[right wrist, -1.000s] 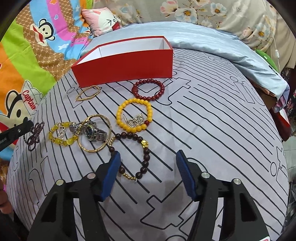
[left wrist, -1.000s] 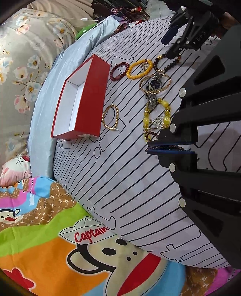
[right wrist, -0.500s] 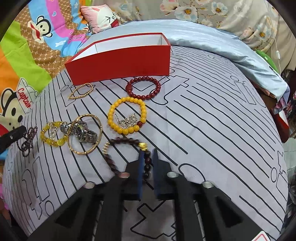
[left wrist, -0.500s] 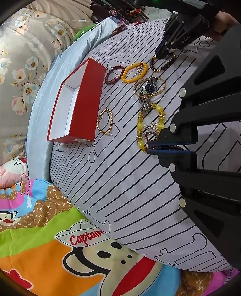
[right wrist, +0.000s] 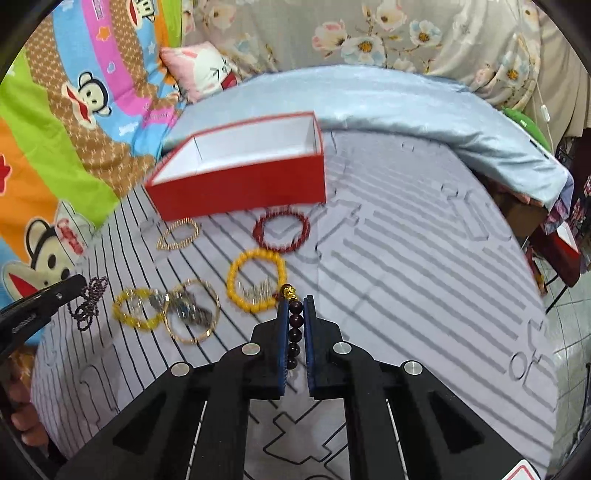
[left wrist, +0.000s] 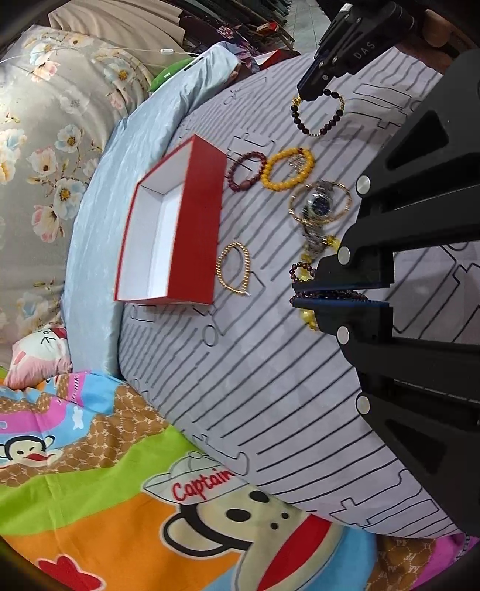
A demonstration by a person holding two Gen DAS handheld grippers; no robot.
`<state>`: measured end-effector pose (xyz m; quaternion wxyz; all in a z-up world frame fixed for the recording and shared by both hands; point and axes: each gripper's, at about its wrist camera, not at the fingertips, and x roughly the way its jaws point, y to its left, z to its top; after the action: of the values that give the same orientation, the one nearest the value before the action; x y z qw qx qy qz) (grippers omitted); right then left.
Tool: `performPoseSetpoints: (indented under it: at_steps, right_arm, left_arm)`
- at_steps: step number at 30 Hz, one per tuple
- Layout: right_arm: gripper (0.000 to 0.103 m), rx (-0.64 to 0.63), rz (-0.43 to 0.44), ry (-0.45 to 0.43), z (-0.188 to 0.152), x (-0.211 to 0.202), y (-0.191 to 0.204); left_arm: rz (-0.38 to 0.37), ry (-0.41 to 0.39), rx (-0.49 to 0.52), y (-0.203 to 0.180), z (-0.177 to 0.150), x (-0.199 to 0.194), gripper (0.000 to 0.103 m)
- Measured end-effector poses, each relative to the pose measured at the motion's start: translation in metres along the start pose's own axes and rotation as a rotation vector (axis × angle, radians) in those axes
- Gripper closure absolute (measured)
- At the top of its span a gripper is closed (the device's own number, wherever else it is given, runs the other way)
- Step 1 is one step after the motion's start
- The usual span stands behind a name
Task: Organize jewelry
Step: 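Grasp the dark brown bead bracelet with the right tool, then drop the purple strand into the red box with the left tool while the right drops the bracelet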
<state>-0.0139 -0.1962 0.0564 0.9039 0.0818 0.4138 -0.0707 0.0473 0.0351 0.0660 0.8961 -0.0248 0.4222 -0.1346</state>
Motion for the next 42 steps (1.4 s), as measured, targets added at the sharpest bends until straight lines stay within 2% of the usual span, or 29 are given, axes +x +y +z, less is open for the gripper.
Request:
performPoseSetpoints:
  at_steps: [5,6,9,15,20,25,32,34,35,36,38,42]
  right_arm:
    - [0.096,0.012,0.039,-0.038,0.030,-0.007,-0.008]
    - [0.096,0.012,0.042,-0.044,0.037,-0.007,-0.010]
    - [0.096,0.017,0.065,-0.056,0.067,0.000,-0.014]
    - [0.096,0.000,0.102,-0.081,0.124,0.024,-0.011]
    - [0.096,-0.044,0.119,-0.068,0.174,0.068,0.006]
    - [0.096,-0.059,0.126,-0.041,0.200,0.113,0.020]
    - [0.095,-0.027,0.143,0.020,0.213,0.167,0.017]
    - [0.095,-0.041,0.121,0.044,0.213,0.182,0.017]
    - [0.090,-0.050,0.092,0.040,0.212,0.184,0.017]
    - [0.086,-0.062,0.043,0.026,0.210,0.184,0.016]
    - [0.071,-0.056,0.018,0.003,0.209,0.180,0.010]
    - [0.069,-0.039,0.022,-0.022,0.205,0.162,-0.001]
  left_arm:
    - [0.001,-0.051,0.014,-0.007,0.036,-0.003,0.100]
    - [0.003,-0.071,0.020,-0.011,0.052,-0.002,0.100]
    - [0.021,-0.095,0.038,-0.015,0.076,0.005,0.100]
    - [0.068,-0.120,0.067,-0.024,0.141,0.041,0.100]
    - [0.113,-0.103,0.085,-0.029,0.183,0.091,0.100]
    - [0.113,-0.072,0.085,-0.035,0.201,0.133,0.100]
    - [0.125,-0.023,0.082,-0.040,0.208,0.180,0.100]
    - [0.114,0.007,0.086,-0.043,0.208,0.195,0.099]
    - [0.108,0.018,0.084,-0.045,0.207,0.200,0.088]
    - [0.108,0.025,0.066,-0.046,0.207,0.205,0.062]
    - [0.127,-0.014,0.056,-0.048,0.206,0.201,0.040]
    - [0.148,-0.042,0.062,-0.049,0.206,0.190,0.040]
